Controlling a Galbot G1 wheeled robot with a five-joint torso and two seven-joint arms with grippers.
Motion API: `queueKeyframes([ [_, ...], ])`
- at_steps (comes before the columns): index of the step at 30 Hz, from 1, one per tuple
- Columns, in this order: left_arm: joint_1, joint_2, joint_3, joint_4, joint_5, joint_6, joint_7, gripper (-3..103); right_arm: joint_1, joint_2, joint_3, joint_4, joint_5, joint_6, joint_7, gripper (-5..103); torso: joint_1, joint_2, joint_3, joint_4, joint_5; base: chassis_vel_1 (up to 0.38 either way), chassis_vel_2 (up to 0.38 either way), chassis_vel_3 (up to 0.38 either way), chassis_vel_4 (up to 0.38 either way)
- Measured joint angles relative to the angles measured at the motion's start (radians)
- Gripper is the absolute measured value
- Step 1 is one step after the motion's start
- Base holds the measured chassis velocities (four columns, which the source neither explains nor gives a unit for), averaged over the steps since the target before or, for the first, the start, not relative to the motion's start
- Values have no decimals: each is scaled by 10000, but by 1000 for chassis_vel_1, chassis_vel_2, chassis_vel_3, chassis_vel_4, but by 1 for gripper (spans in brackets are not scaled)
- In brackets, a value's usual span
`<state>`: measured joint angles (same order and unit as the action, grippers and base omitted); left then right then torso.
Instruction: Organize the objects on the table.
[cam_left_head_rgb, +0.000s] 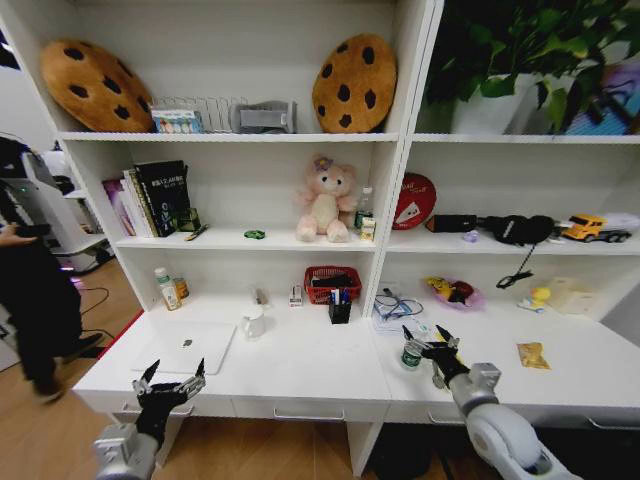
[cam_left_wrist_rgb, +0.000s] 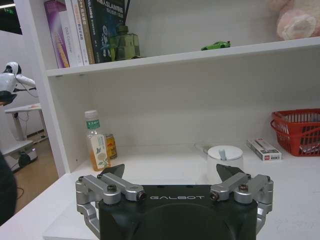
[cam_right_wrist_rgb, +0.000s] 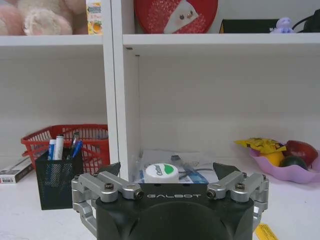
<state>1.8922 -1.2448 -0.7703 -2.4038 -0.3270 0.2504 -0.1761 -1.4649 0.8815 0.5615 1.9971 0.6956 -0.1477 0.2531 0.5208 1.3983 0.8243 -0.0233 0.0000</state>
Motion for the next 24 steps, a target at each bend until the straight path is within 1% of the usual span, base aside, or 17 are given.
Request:
queueKeyframes([
  [2, 0, 0, 0, 0, 0, 0, 0, 100, 35, -18, -38, -107, 50, -37, -58, 103, 0, 0, 0, 0, 0, 0, 0, 0, 0],
  [3, 0, 0, 0, 0, 0, 0, 0, 100, 33, -21, -65, -199, 137, -45, -221, 100, 0, 0, -1, 0, 1, 0, 0, 0, 0],
  [4, 0, 0, 0, 0, 0, 0, 0, 100, 33, -21, -65, -199, 137, -45, -221, 100, 0, 0, -1, 0, 1, 0, 0, 0, 0],
  [6, -1, 0, 0, 0, 0, 0, 0, 100, 6, 8, -130, -357, 157, -58, -386, 90, -1, 1, -2, 0, -2, 0, 0, 0, 0],
  [7, -1, 0, 0, 0, 0, 0, 0, 100, 6, 8, -130, -357, 157, -58, -386, 90, -1, 1, -2, 0, -2, 0, 0, 0, 0],
  [8, 0, 0, 0, 0, 1, 0, 0, 100, 5, 40, -157, -446, 114, -54, -452, 85, -1, 0, -1, 0, 0, 0, 0, 0, 0],
  [10, 0, 0, 0, 0, 0, 0, 0, 100, 5, 64, -165, -512, 79, -36, -558, 85, -1, 0, -1, 0, 0, 0, 0, 0, 0],
  [11, 0, 0, 0, 1, 0, 0, 0, 100, 1, 76, -167, -545, 83, -12, -653, 74, -1, 1, -2, 0, -1, 0, 0, 0, 0],
  [13, 0, 0, 0, 1, 0, 0, 0, 100, -12, 80, -167, -548, 113, 3, -719, 74, -1, 1, -2, 1, -1, 0, 0, 0, 0],
  [14, 0, 0, 0, 0, 0, 0, 0, 100, -39, 83, -168, -551, 129, 24, -786, 63, -1, 1, -2, 0, 0, 0, 0, 0, 0],
  [16, 0, 0, 0, 0, 0, 0, 0, 100, -64, 92, -156, -559, 100, 51, -829, 63, -1, 1, -2, 1, -1, 0, 0, 0, 0],
  [17, -1, 0, 0, 1, 1, 1, 0, 100, -92, 116, -140, -563, 81, 83, -847, 52, -1, 1, -2, 1, -1, 0, 0, 0, 0],
  [19, 0, 0, 0, 0, 0, 0, 0, 100, -119, 136, -120, -562, 75, 100, -850, 52, -2, 1, -2, 1, -1, 0, 0, 0, 0],
  [20, 0, 0, 0, 0, 1, 0, 0, 100, -169, 159, -85, -537, 69, 112, -852, 42, -1, 1, -2, 1, -1, 0, 0, 0, 0],
  [21, 0, 0, 0, 0, 1, 0, 0, 100, -169, 159, -85, -537, 69, 112, -852, 42, -1, 1, -2, 1, -1, 0, 0, 0, 0],
  [22, 0, 0, 0, 0, 0, 0, 0, 100, -239, 183, -49, -490, 49, 124, -859, 34, -1, 1, -2, 1, 0, 0, 0, 0, 0],
  [24, 0, 1, 0, 0, 0, 0, 0, 100, -314, 215, -6, -445, 5, 149, -861, 34, -1, 1, -2, 1, -1, 0, 0, 0, 0],
])
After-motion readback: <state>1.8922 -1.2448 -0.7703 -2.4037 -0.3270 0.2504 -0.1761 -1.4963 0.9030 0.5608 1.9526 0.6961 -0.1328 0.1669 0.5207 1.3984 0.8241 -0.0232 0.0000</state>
